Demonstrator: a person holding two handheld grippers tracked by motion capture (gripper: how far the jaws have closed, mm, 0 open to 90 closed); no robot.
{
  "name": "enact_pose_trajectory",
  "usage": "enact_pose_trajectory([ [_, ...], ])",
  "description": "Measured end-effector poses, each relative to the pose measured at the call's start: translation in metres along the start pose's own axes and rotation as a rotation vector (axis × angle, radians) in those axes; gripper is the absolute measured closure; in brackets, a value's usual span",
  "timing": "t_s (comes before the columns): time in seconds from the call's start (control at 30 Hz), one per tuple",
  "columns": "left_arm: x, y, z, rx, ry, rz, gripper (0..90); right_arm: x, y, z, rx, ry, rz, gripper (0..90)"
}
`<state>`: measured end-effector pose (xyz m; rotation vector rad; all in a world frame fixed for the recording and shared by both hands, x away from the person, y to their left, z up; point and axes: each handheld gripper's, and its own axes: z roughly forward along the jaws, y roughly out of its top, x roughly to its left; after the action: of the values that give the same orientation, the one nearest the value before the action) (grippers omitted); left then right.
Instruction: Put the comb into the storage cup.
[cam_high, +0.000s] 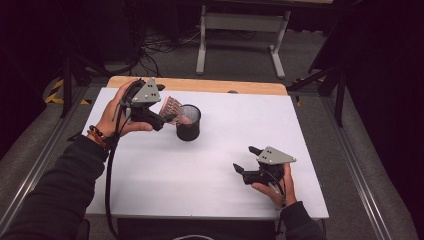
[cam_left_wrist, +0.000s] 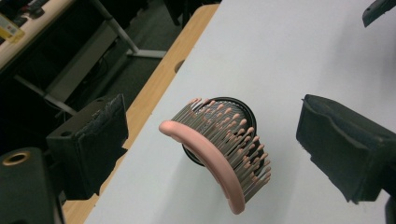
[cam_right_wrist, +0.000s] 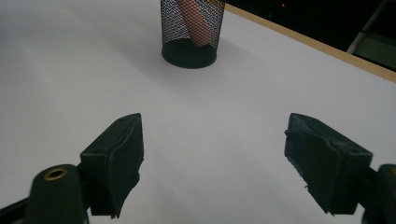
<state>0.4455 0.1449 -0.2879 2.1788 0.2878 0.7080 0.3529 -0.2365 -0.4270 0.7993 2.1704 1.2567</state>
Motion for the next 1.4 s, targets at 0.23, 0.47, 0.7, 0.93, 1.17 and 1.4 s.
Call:
enact_pose_trajectory([
  [0.23, -0.002, -0.009, -0.005, -0.014, 0.004, -0.020, 8.1, 0.002, 0.002, -0.002, -0.010, -0.015, -0.012, 20.4],
  [0.47, -0.005, -0.016, -0.008, -0.045, 0.014, -0.022, 7.8, 0.003, 0.003, -0.002, -0.018, -0.028, -0.017, 20.0],
  [0.7, -0.008, -0.022, -0.017, -0.071, 0.036, -0.021, 7.8, 0.003, 0.003, -0.001, -0.014, -0.029, -0.024, 18.6],
  [0.93, -0.015, -0.030, -0.021, -0.088, 0.033, -0.031, 7.5, 0.003, 0.003, -0.001, -0.021, -0.040, -0.024, 18.4],
  [1.17, -0.020, -0.038, -0.024, -0.117, 0.028, -0.059, 7.6, 0.004, 0.002, -0.002, -0.020, -0.043, -0.023, 17.3],
  [1.4, -0.025, -0.043, -0.025, -0.128, 0.026, -0.062, 7.5, 0.004, 0.003, -0.002, -0.027, -0.038, -0.023, 17.0],
])
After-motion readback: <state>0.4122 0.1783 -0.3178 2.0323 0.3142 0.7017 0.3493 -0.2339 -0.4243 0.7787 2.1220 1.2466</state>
